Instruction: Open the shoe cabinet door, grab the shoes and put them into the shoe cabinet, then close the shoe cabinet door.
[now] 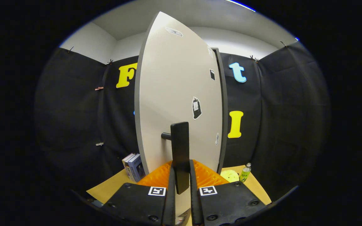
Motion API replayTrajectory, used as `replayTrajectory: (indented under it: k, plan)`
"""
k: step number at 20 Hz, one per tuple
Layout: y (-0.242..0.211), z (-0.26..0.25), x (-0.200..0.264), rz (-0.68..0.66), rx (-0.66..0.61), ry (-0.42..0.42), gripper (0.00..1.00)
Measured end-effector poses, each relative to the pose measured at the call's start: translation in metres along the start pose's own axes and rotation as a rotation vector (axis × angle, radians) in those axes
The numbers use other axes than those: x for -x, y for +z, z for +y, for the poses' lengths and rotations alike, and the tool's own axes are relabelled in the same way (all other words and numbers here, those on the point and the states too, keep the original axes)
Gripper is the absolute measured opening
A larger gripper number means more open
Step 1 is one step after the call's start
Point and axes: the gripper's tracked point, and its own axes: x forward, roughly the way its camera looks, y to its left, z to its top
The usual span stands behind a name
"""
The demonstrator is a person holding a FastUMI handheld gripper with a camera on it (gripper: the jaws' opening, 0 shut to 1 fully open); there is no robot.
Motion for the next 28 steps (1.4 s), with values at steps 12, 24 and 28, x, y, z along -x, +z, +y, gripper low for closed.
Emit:
replayTrajectory:
  k: [12,24,28]
  plan:
    - [0.002,-0.059,0.011,0.005,0.005,-0.095,0.24]
    - [0.011,-0.125,0.033,-0.020,-0.030,-0.247,0.18]
    - [0.010,-0.119,0.033,-0.020,-0.042,-0.220,0.18]
